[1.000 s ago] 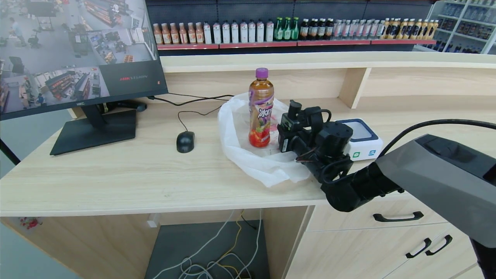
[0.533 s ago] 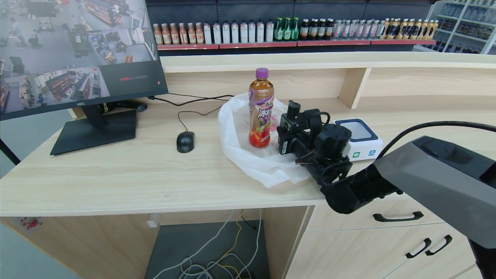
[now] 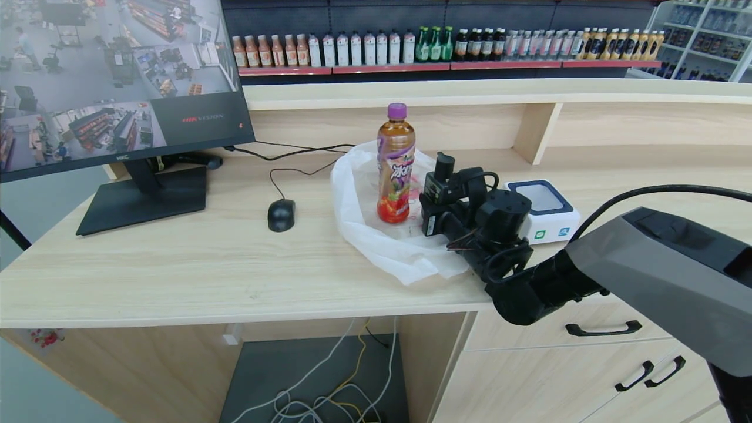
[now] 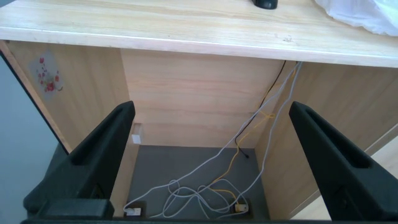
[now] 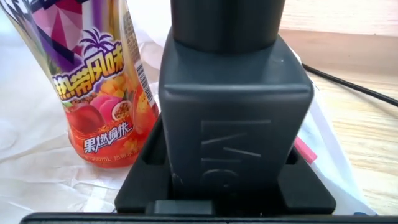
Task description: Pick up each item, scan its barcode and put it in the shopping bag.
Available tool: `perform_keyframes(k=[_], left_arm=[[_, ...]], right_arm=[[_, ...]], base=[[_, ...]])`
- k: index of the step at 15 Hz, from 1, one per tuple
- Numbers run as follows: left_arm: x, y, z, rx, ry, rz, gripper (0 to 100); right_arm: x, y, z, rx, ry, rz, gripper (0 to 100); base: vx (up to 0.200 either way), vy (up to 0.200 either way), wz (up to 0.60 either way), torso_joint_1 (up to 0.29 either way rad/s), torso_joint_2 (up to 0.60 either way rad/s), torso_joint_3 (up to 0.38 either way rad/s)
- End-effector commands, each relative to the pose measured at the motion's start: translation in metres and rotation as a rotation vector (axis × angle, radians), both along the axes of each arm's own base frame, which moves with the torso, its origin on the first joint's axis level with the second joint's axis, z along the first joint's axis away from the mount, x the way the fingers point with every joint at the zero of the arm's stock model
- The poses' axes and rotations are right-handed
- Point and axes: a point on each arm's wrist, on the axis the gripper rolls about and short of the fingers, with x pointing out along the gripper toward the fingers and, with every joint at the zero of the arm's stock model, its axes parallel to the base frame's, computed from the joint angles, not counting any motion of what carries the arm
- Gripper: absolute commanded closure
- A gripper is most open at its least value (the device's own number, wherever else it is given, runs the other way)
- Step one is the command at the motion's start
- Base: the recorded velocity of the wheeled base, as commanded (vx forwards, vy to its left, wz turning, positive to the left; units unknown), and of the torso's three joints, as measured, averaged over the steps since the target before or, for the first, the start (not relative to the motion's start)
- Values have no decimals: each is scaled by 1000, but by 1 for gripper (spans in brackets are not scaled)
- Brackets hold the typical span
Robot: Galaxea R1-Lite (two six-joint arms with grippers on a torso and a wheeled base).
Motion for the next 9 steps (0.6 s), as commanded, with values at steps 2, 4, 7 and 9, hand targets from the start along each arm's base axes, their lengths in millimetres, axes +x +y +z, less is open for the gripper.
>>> perform_keyframes(k=[2,4,7,9], left_arm=[[0,0,0,0,0,1,0],[0,0,0,0,0,1,0],[0,0,0,0,0,1,0],[0,0,0,0,0,1,0]], right_arm=[[-1,0,3,2,-11,2,0],[0,-2,8,7,-22,1,0],[-2,-4,17,18,-43,-4,0],[-8,-5,29,28,-63,-3,0]], base=[[0,0,0,0,0,0],[0,0,0,0,0,0],[0,0,0,0,0,0],[0,0,0,0,0,0]])
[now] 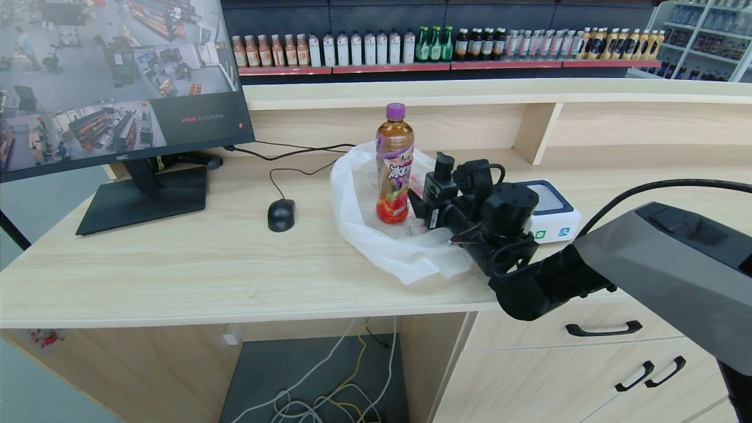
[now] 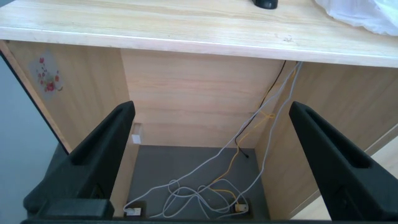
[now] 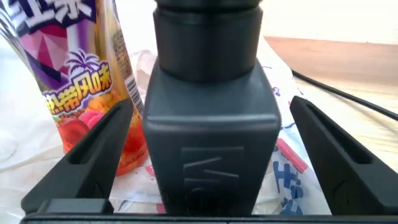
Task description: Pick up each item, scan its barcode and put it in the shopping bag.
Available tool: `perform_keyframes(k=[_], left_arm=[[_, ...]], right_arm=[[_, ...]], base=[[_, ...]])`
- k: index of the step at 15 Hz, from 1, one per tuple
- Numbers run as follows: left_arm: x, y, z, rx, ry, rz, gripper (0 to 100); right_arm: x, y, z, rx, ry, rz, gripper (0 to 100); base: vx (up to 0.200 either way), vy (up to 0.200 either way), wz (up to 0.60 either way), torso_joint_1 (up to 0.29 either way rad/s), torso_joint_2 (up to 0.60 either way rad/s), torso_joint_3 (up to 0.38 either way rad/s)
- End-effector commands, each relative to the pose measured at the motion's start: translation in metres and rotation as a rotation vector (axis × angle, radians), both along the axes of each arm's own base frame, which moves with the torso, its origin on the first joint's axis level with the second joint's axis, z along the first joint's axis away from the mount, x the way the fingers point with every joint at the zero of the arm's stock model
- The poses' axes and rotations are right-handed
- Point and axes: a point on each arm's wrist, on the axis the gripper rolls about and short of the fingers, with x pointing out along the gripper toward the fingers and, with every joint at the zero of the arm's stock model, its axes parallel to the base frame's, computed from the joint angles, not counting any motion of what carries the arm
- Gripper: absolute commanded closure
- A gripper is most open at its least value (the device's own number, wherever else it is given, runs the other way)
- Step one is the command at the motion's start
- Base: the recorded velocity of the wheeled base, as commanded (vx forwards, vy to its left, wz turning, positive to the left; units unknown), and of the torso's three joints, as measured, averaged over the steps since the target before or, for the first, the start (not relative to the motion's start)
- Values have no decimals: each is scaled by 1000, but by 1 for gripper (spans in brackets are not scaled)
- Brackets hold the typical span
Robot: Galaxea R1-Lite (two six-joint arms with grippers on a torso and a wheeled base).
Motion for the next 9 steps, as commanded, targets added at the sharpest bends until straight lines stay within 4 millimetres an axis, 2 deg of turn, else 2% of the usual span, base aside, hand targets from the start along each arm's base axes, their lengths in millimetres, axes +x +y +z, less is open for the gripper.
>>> perform_keyframes(k=[1,5,9], left_arm=[[0,0,0,-1,0,1,0],[0,0,0,-1,0,1,0],[0,0,0,-1,0,1,0]], right_arm=[[-8,-2,21,20,-38,1,0],[-30,-3,56,47,-95,20,0],[-64,-11,74,51,-98,40,0]], base=[[0,0,0,0,0,0],[0,0,0,0,0,0],[0,0,0,0,0,0]])
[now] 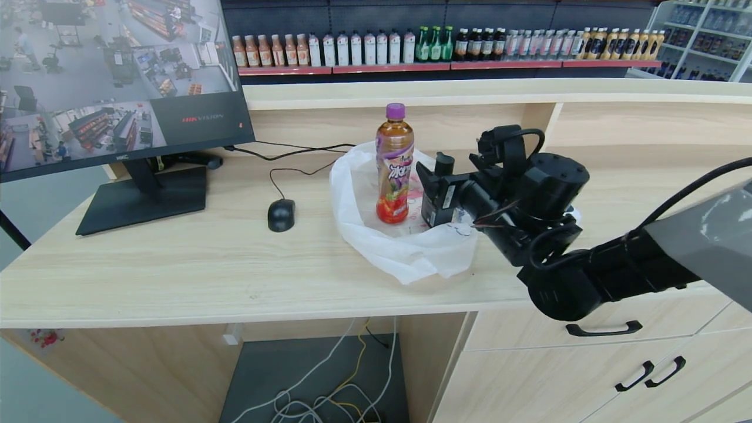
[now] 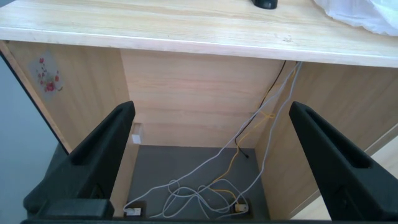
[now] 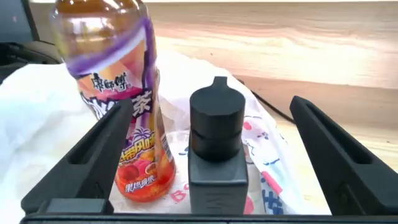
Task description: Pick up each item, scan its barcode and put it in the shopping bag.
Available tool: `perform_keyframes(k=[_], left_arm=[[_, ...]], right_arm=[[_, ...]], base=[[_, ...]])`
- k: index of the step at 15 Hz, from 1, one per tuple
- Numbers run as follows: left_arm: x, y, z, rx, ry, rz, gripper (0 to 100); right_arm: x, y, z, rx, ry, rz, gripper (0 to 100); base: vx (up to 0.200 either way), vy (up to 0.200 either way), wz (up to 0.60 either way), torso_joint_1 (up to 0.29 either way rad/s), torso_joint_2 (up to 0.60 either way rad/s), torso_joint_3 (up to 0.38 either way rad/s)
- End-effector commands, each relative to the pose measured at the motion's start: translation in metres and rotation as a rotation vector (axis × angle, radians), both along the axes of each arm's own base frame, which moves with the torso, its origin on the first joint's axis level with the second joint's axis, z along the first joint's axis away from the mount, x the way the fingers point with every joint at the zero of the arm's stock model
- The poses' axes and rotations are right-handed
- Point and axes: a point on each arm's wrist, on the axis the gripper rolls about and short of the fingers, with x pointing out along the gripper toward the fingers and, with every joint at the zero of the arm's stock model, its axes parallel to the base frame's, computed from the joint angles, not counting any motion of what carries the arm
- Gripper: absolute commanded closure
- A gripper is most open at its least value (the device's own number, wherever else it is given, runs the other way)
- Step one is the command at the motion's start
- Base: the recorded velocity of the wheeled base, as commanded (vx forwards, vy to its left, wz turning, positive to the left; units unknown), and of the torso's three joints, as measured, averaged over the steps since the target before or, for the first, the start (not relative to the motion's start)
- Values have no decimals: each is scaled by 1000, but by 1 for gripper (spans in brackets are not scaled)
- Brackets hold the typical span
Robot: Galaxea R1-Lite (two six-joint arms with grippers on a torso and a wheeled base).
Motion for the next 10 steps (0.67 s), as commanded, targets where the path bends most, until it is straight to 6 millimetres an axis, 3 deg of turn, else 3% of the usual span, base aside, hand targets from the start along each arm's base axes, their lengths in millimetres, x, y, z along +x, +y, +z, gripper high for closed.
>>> perform_keyframes(k=[1,3,5,10], left_arm=[[0,0,0,-1,0,1,0],[0,0,0,-1,0,1,0],[0,0,0,-1,0,1,0],[0,0,0,-1,0,1,0]], right_arm=[[-29,-10,27,21,-37,12,0],[-45,-19,34,30,-55,12,0],[-81,-39,33,44,-98,12,0],[-167,-89,-15,-2,14,24,0]], base=[[0,0,0,0,0,0],[0,0,0,0,0,0],[0,0,0,0,0,0],[0,0,0,0,0,0]])
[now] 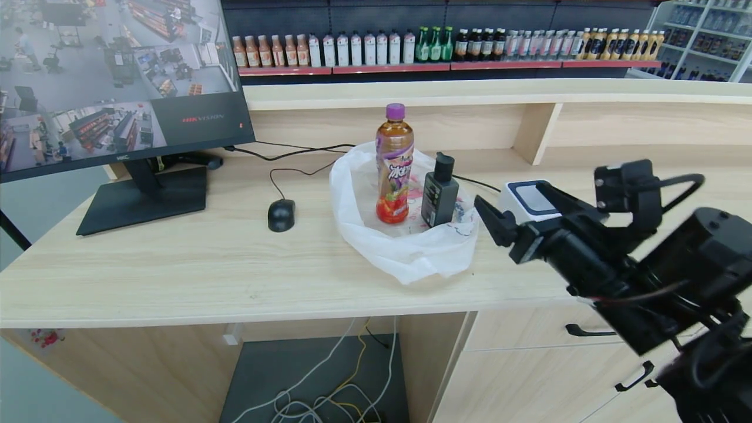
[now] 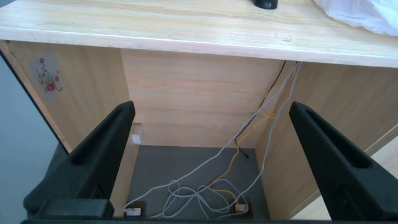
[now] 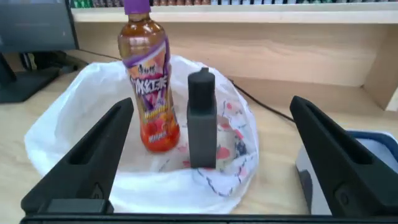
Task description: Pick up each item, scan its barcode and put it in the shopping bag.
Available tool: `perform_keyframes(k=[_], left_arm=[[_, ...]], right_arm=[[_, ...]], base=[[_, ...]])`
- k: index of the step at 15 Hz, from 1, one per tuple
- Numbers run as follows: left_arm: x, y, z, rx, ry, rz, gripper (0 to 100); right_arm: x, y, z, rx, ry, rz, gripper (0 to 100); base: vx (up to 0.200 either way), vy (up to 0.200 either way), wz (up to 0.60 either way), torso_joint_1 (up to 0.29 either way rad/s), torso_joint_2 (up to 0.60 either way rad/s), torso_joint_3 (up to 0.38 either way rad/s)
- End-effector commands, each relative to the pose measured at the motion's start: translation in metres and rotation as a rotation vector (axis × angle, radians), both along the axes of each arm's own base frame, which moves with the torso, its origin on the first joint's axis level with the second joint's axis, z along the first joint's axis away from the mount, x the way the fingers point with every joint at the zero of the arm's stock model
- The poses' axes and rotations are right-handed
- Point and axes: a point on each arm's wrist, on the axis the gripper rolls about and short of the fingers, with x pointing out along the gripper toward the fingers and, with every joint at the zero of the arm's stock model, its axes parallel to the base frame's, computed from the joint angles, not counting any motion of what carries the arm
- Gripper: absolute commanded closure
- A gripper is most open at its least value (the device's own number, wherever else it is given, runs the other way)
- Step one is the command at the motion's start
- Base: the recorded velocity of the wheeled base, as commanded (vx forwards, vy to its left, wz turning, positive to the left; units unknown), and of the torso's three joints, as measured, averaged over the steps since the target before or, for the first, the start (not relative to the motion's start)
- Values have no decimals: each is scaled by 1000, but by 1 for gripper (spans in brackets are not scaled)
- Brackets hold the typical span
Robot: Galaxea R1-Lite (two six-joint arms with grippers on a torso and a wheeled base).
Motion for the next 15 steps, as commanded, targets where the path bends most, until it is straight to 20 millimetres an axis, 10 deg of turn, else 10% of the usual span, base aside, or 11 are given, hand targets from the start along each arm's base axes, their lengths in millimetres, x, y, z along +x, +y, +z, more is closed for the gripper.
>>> perform_keyframes(k=[1,15], left_arm=[[0,0,0,0,0,1,0],[0,0,0,1,0,1,0]], right_arm=[[-59,-34,-3,6,4,8,0],[-116,-68,-12,40,7,-20,0]], base=[[0,0,0,0,0,0],[0,0,0,0,0,0]])
